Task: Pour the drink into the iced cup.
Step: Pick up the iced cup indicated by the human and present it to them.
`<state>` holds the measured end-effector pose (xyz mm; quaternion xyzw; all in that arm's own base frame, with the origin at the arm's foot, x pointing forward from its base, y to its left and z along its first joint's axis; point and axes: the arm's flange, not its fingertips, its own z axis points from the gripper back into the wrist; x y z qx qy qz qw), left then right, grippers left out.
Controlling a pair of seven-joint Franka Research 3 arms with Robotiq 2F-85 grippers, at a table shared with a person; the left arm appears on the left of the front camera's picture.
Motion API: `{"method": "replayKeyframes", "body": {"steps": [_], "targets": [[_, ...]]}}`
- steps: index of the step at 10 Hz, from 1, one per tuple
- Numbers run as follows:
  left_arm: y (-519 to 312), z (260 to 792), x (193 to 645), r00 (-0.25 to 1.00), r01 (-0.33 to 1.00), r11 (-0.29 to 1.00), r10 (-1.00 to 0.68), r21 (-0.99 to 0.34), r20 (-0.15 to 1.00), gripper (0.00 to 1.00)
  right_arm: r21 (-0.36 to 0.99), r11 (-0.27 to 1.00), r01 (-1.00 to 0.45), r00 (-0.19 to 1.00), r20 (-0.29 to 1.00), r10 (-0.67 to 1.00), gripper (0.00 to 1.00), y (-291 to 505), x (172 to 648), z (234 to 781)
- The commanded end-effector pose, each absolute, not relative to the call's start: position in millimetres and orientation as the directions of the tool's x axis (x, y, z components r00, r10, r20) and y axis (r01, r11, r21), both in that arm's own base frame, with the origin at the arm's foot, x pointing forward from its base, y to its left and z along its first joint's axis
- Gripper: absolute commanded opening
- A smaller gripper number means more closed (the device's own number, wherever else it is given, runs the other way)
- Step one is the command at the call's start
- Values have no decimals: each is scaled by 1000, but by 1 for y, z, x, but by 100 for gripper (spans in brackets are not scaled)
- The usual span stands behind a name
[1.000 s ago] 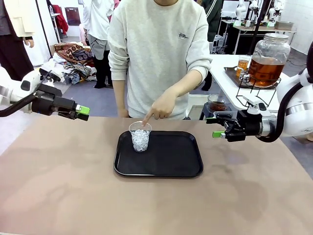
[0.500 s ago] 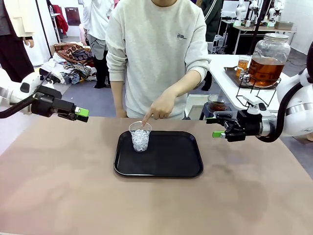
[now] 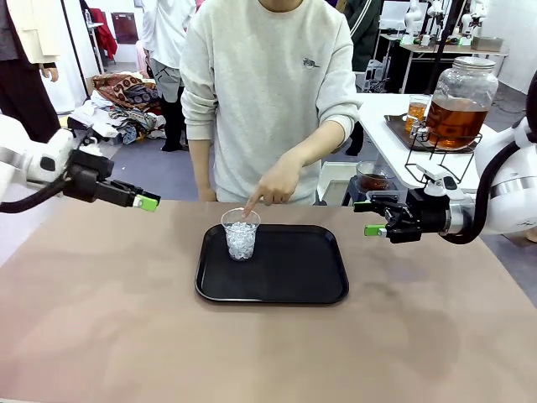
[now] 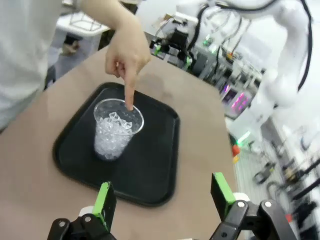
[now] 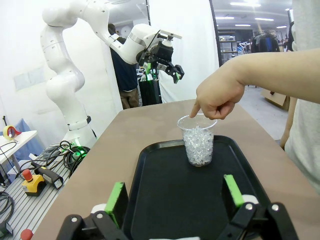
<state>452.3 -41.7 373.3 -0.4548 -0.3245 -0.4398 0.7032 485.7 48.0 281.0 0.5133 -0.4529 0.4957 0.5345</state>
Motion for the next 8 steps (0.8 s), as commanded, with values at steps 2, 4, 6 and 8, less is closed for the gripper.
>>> {"method": "replayKeyframes", "body": {"steps": [2, 4, 6, 8], "targets": [[-55, 346, 466, 128, 988, 122, -349, -90, 928, 100, 101, -13, -995, 100, 993, 66, 100, 50, 489, 284], [-60, 331, 473, 65, 995, 87, -318, -39, 946, 100, 101, -13, -995, 100, 993, 66, 100, 50, 489, 284], [-58, 338, 466, 92, 993, 99, -362, -60, 928, 100, 101, -13, -995, 100, 993, 66, 100, 50, 489, 284], [-58, 338, 466, 92, 993, 99, -362, -60, 928, 100, 101, -13, -995, 100, 993, 66, 100, 50, 489, 284]]}}
